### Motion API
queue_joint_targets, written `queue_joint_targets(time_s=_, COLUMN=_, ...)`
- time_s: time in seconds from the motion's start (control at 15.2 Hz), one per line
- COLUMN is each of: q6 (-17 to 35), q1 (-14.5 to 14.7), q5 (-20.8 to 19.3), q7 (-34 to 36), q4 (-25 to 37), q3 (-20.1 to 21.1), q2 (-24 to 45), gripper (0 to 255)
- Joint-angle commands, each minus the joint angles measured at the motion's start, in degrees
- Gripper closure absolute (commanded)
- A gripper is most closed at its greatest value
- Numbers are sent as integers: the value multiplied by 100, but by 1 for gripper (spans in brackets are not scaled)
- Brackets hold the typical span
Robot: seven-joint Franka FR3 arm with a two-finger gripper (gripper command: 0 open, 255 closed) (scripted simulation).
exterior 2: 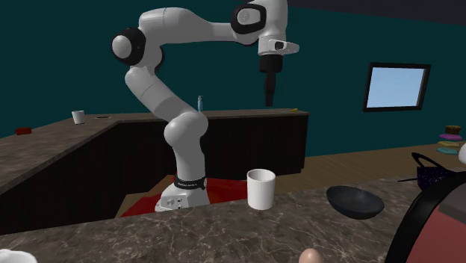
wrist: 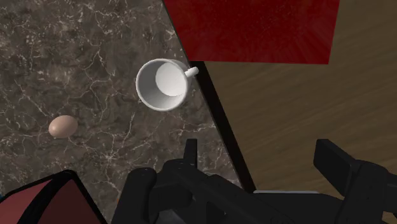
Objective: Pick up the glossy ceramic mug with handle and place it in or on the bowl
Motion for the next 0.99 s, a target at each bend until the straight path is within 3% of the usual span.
queue_joint_targets(time_s=0.0, q6=0, q1=0, q5=0, q7=0, q4=0, q3=0, q2=0, gripper=0)
queue_joint_targets(time_s=0.46, q6=747, q1=-218, q5=-389, q7=-819, q4=-829, q3=-793, q2=182, gripper=0)
queue_joint_targets(time_s=0.92, q6=1626, q1=-473, q5=-807, q7=-1647, q4=-1344, q3=-1624, q2=819, gripper=0)
